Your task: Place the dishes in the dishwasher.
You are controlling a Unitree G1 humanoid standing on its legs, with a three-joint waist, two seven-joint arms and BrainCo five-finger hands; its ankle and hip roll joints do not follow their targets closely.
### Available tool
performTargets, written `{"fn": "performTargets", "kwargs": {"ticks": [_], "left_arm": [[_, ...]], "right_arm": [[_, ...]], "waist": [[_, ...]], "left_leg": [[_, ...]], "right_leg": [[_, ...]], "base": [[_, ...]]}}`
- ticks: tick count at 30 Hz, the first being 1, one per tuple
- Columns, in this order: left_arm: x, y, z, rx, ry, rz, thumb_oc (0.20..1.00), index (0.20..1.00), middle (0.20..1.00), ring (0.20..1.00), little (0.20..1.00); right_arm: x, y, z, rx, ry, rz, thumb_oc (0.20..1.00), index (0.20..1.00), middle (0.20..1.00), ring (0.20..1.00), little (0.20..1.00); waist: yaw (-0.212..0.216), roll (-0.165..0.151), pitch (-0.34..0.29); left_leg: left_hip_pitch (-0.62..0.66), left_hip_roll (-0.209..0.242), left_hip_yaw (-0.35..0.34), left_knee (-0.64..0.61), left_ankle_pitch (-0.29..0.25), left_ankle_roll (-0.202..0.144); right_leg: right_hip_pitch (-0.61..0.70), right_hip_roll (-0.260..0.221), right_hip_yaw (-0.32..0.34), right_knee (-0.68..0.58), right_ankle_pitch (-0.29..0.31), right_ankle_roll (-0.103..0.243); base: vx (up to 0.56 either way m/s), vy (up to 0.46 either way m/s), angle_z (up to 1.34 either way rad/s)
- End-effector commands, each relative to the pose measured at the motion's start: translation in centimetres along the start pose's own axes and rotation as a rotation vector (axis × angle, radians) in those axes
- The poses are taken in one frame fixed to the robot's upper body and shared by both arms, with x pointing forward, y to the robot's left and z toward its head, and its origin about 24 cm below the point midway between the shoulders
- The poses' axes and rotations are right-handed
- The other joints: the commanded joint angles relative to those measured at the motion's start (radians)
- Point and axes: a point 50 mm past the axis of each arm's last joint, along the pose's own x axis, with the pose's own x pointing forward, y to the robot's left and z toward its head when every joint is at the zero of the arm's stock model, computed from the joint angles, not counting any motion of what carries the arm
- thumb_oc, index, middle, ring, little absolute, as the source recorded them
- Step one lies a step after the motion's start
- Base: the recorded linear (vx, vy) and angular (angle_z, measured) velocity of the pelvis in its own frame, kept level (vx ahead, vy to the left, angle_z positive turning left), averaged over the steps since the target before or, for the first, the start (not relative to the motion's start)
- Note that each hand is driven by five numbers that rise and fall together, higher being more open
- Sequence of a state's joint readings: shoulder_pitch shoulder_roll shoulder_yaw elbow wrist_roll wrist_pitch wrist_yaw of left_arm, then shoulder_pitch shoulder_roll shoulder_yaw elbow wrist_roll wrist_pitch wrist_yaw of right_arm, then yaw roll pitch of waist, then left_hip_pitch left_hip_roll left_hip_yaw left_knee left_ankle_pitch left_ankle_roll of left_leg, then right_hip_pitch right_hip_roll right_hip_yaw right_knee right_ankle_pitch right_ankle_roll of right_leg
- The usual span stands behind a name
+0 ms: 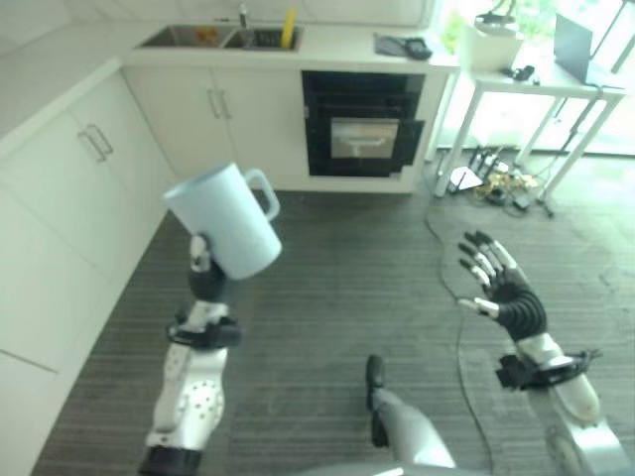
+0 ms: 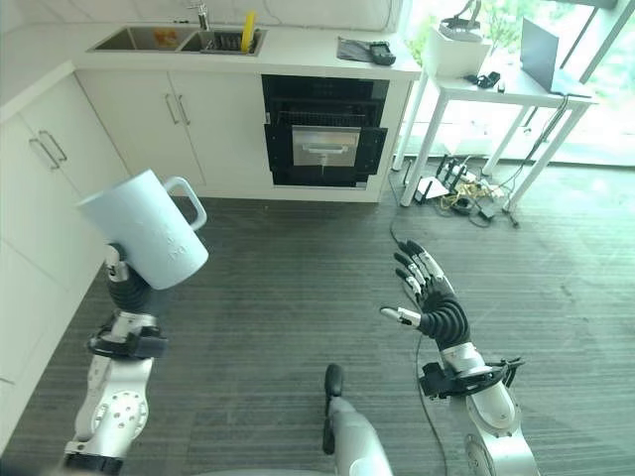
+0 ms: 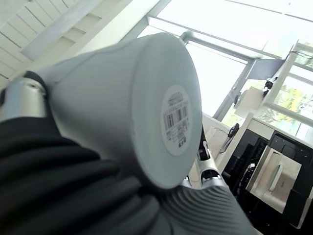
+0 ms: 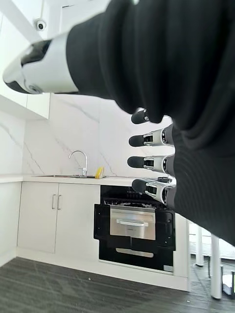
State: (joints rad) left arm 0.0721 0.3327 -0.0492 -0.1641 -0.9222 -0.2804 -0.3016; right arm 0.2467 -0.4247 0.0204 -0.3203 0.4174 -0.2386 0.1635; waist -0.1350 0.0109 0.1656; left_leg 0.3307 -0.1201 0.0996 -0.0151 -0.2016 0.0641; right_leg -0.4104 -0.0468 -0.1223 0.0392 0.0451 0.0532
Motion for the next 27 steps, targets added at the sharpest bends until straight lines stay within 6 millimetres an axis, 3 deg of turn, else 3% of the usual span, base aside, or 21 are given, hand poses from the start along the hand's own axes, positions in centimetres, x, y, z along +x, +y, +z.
{"fn": "performTargets", "kwargs": {"ticks": [1, 5, 7, 9, 10, 11, 12, 13, 14, 15, 17, 18, 19, 21, 23, 24, 27], "left_arm": [[1.1, -1.2, 3.3, 0.085, -0.119, -0.121, 0.2, 0.2, 0.2, 0.2, 0.2], [1.3, -1.1, 3.6, 0.048, -0.118, -0.113, 0.2, 0.2, 0.2, 0.2, 0.2], [1.2, -1.1, 3.3, 0.03, -0.102, -0.091, 0.2, 0.2, 0.2, 0.2, 0.2], [0.8, -1.2, 3.1, 0.012, -0.096, -0.071, 0.2, 0.2, 0.2, 0.2, 0.2], [0.6, -1.2, 2.9, 0.014, -0.095, -0.063, 0.2, 0.2, 0.2, 0.2, 0.2], [0.2, -1.3, 2.7, 0.013, -0.097, -0.053, 0.2, 0.2, 0.2, 0.2, 0.2], [0.2, -1.3, 2.7, 0.013, -0.096, -0.053, 0.2, 0.2, 0.2, 0.2, 0.2], [0.0, -1.3, 2.6, 0.012, -0.095, -0.049, 0.2, 0.2, 0.2, 0.2, 0.2], [-0.1, -1.2, 2.6, 0.02, -0.09, -0.051, 0.2, 0.2, 0.2, 0.2, 0.2], [-0.1, -1.2, 2.6, 0.027, -0.089, -0.054, 0.2, 0.2, 0.2, 0.2, 0.2], [-0.5, -0.9, 2.9, 0.052, -0.09, -0.052, 0.2, 0.2, 0.2, 0.2, 0.2], [-0.8, -0.7, 3.0, 0.059, -0.089, -0.042, 0.2, 0.2, 0.2, 0.2, 0.2], [-1.3, -0.2, 3.1, 0.052, -0.085, -0.015, 0.2, 0.2, 0.2, 0.2, 0.2], [-1.8, 0.2, 3.0, 0.035, -0.081, 0.011, 0.2, 0.2, 0.2, 0.2, 0.2], [-1.9, 0.2, 2.7, 0.032, -0.078, 0.005, 0.2, 0.2, 0.2, 0.2, 0.2], [-1.6, 0.2, 2.5, 0.03, -0.084, -0.008, 0.2, 0.2, 0.2, 0.2, 0.2], [-0.8, 0.3, 2.8, 0.034, -0.107, -0.002, 0.2, 0.2, 0.2, 0.2, 0.2]], "right_arm": [[1.6, 0.1, 3.1, 0.021, -0.213, 0.001, 1.0, 1.0, 1.0, 1.0, 1.0], [2.8, 0.5, 3.4, -0.007, -0.211, -0.002, 1.0, 1.0, 1.0, 1.0, 1.0], [2.9, 0.4, 3.5, -0.017, -0.204, 0.004, 1.0, 1.0, 1.0, 1.0, 1.0], [2.4, 0.0, 3.5, -0.012, -0.198, 0.005, 1.0, 1.0, 1.0, 1.0, 1.0], [2.1, -0.2, 3.5, -0.012, -0.193, 0.009, 1.0, 1.0, 1.0, 1.0, 1.0], [1.8, -0.4, 3.5, -0.014, -0.185, 0.016, 1.0, 1.0, 1.0, 1.0, 1.0], [1.8, -0.4, 3.5, -0.014, -0.185, 0.017, 1.0, 1.0, 1.0, 1.0, 1.0], [1.7, -0.5, 3.4, -0.019, -0.18, 0.02, 1.0, 1.0, 1.0, 1.0, 1.0], [1.6, -0.7, 3.3, -0.027, -0.178, 0.011, 1.0, 1.0, 1.0, 1.0, 1.0], [1.7, -0.8, 3.3, -0.023, -0.18, 0.006, 1.0, 1.0, 1.0, 1.0, 1.0], [2.1, -0.8, 3.3, 0.004, -0.183, 0.021, 1.0, 1.0, 1.0, 1.0, 1.0], [2.3, -0.7, 3.2, 0.006, -0.177, 0.029, 1.0, 1.0, 1.0, 1.0, 1.0], [2.4, -0.4, 3.0, -0.003, -0.16, 0.044, 1.0, 1.0, 1.0, 1.0, 1.0], [2.3, -0.3, 2.9, -0.01, -0.149, 0.059, 1.0, 1.0, 1.0, 1.0, 1.0], [2.1, -0.4, 2.9, -0.013, -0.153, 0.055, 1.0, 1.0, 1.0, 1.0, 1.0], [2.2, -0.6, 3.0, -0.022, -0.162, 0.046, 1.0, 1.0, 1.0, 1.0, 1.0], [2.0, -0.9, 3.3, -0.006, -0.159, 0.039, 1.0, 1.0, 1.0, 1.0, 1.0]], "waist": [[0.023, -0.029, -0.025], [0.032, -0.027, -0.073], [0.018, -0.009, -0.102], [0.009, -0.01, -0.106], [0.008, -0.015, -0.102], [0.012, -0.04, -0.088], [0.011, -0.038, -0.087], [0.017, -0.055, -0.075], [0.032, -0.085, -0.051], [0.042, -0.083, -0.04], [0.063, -0.069, -0.024], [0.07, -0.052, -0.023], [0.085, -0.026, -0.022], [0.107, -0.014, -0.027], [0.116, -0.016, -0.028], [0.111, -0.022, -0.032], [0.105, -0.013, -0.045]], "left_leg": [[-0.104, 0.047, -0.094, -0.071, 0.133, 0.001], [-0.067, 0.066, -0.054, -0.011, 0.084, -0.014], [-0.074, 0.109, -0.017, 0.09, 0.156, -0.058], [-0.131, 0.136, -0.024, 0.292, 0.281, -0.117], [-0.182, 0.151, -0.026, 0.406, 0.343, -0.146], [-0.273, 0.156, -0.01, 0.608, 0.388, -0.163], [-0.287, 0.159, -0.014, 0.627, 0.386, -0.164], [-0.358, 0.155, -0.019, 0.752, 0.386, -0.157], [-0.502, 0.159, -0.013, 0.83, 0.354, -0.125], [-0.532, 0.159, -0.006, 0.791, 0.325, -0.107], [-0.501, 0.158, 0.047, 0.571, 0.316, -0.099], [-0.479, 0.164, 0.067, 0.422, 0.334, -0.105], [-0.447, 0.163, 0.047, 0.154, 0.357, -0.104], [-0.433, 0.182, -0.018, -0.039, 0.422, -0.121], [-0.459, 0.203, -0.011, -0.057, 0.447, -0.14], [-0.463, 0.208, 0.041, -0.058, 0.412, -0.135], [-0.441, 0.2, 0.058, -0.072, 0.39, -0.128]], "right_leg": [[0.199, -0.053, 0.003, -0.086, 0.22, 0.098], [0.263, -0.044, -0.046, -0.05, 0.183, 0.075], [0.299, -0.004, -0.035, -0.046, 0.122, 0.033], [0.342, 0.023, 0.002, -0.059, 0.093, -0.009], [0.369, 0.03, 0.017, -0.066, 0.081, -0.027], [0.406, 0.024, 0.041, -0.07, 0.067, -0.05], [0.406, 0.026, 0.04, -0.069, 0.066, -0.052], [0.426, 0.016, 0.054, -0.066, 0.059, -0.064], [0.462, 0.002, 0.068, -0.071, 0.057, -0.07], [0.476, 0.009, 0.069, -0.079, 0.052, -0.067], [0.503, 0.029, 0.082, -0.089, 0.03, -0.054], [0.512, 0.044, 0.087, -0.091, 0.02, -0.047], [0.537, 0.061, 0.1, -0.101, 0.002, -0.033], [0.575, 0.068, 0.118, -0.117, -0.019, -0.028], [0.612, 0.064, 0.112, -0.12, -0.041, -0.028], [0.626, 0.05, 0.102, -0.12, -0.058, -0.022], [0.661, 0.025, 0.077, -0.089, -0.099, 0.0]], "base": [[0.43, -0.243, 0.2], [0.48, -0.278, -0.07], [0.51, -0.314, 0.13], [0.34, -0.275, -0.17], [0.31, -0.288, -0.1], [0.22, -0.218, -0.31], [0.19, -0.188, -0.5], [0.14, -0.124, -0.6], [0.2, -0.119, -0.49], [0.24, -0.052, -0.37], [0.3, 0.084, -0.33], [0.45, 0.286, -0.63], [0.46, 0.331, -0.97], [0.42, 0.337, -0.94], [0.28, 0.288, -0.6], [0.25, 0.343, -0.59], [0.29, 0.388, 0.18]]}}
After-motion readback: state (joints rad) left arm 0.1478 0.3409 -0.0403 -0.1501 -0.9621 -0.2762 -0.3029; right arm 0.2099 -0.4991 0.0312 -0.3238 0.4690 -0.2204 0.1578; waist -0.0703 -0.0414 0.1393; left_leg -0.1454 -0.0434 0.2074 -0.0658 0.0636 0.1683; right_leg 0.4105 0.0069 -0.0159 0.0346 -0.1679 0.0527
